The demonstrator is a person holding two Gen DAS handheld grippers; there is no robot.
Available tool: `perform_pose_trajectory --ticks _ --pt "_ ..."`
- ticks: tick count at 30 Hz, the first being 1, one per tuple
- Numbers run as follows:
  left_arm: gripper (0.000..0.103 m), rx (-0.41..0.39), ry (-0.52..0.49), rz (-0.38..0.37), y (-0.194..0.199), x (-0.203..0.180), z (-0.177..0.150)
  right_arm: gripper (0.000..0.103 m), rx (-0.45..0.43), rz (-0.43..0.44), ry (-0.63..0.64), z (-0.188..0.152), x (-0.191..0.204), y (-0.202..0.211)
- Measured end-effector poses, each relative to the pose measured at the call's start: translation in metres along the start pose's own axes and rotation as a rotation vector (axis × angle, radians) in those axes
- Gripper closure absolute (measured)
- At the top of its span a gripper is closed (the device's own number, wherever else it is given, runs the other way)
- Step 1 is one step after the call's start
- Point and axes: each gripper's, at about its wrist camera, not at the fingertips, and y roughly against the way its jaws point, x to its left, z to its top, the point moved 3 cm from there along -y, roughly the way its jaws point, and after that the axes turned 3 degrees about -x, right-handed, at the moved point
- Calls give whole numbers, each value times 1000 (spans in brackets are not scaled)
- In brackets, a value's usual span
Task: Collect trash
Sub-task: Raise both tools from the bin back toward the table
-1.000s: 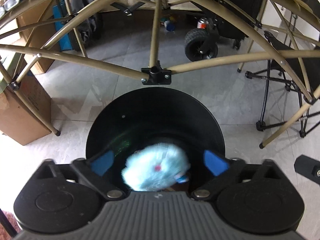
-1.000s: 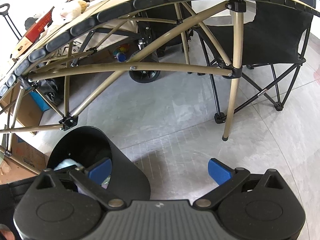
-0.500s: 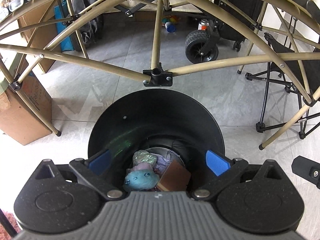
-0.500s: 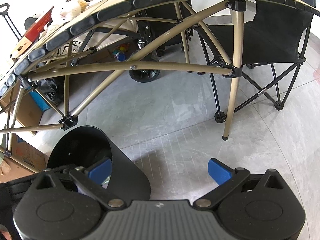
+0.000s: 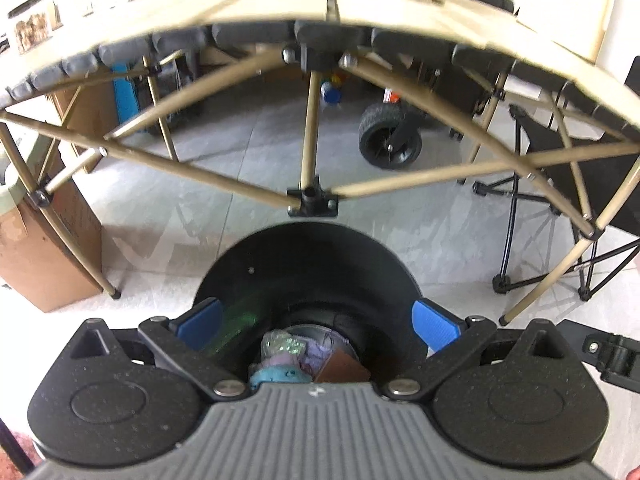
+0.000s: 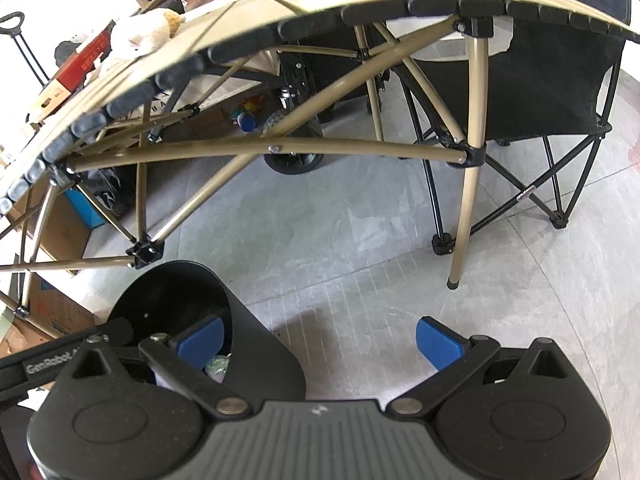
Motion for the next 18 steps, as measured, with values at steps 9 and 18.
perform_pose_trajectory --ticks 9,18 --pt "0 -129 9 -28 41 10 13 0 -66 25 5 8 2 21" --pt "0 -256 33 -58 81 21 29 0 -187 96 37 23 19 61"
